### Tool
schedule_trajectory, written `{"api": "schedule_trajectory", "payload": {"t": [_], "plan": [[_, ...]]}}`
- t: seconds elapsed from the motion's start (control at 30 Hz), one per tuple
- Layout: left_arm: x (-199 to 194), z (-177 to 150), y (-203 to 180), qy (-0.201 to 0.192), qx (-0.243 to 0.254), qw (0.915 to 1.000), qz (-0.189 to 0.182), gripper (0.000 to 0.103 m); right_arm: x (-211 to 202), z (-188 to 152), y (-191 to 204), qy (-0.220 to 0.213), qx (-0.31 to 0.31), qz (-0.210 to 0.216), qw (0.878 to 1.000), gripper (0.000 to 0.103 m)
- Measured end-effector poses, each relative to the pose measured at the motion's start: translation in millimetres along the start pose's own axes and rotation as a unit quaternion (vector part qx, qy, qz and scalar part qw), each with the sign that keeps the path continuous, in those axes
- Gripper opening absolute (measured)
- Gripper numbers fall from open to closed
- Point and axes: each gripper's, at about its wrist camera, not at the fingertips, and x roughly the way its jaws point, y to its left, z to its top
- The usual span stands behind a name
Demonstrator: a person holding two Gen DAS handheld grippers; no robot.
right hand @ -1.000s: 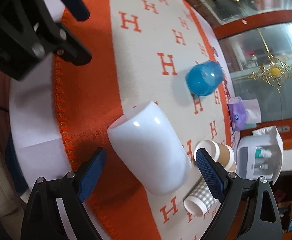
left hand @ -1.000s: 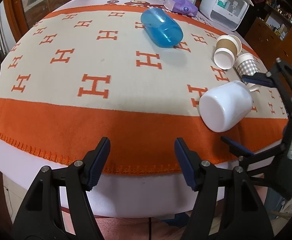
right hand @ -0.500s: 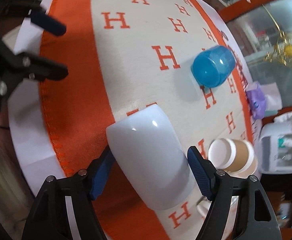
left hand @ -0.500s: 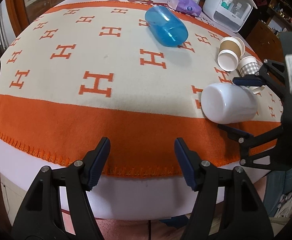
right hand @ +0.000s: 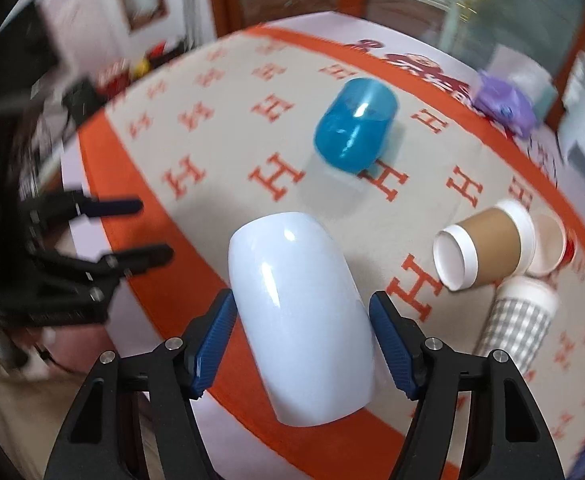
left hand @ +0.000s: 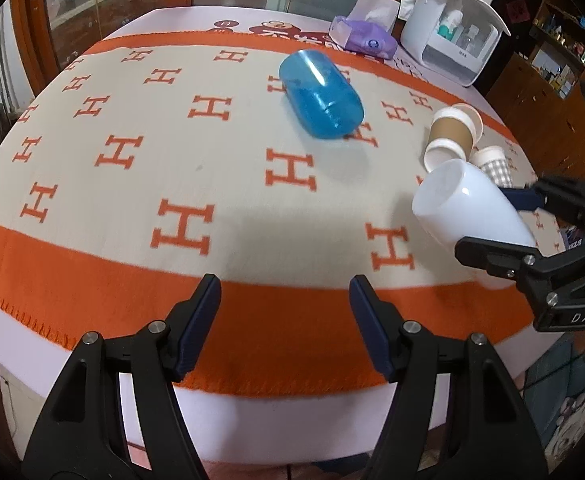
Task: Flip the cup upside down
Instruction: 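Turn the held white cup so its base points up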
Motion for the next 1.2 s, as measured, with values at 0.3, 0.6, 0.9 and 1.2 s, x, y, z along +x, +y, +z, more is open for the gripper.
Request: {"api": "schedule_trajectory", "payload": {"t": [0.3, 0.6, 0.9, 1.2], "plan": [[12.9, 18.8, -11.3, -0.013, -0.024, 0.9996, 0.005, 0.064, -0.7, -27.2, -71.3, -0.13, 0.233, 0.085, 0.96, 0.068], [26.4, 21.6, -18.5, -0.02, -0.031, 0.9993, 0.008, 0.064, 16.6, -51.4, -87.1, -0.223, 0.312, 0.101, 0.918, 0.067], [28.8, 16.1, -21.1, -0.025, -0.023, 0.9993, 0.015, 0.064, 38.4, -68.1, -80.6, -0.215, 0.313, 0.09, 0.921, 0.065], [28.9, 8.0, -28.0, -0.019, -0.011, 0.9997, 0.01, 0.064, 31.5, -90.2, -65.5, -0.191, 0.289, 0.067, 0.936, 0.062]]}}
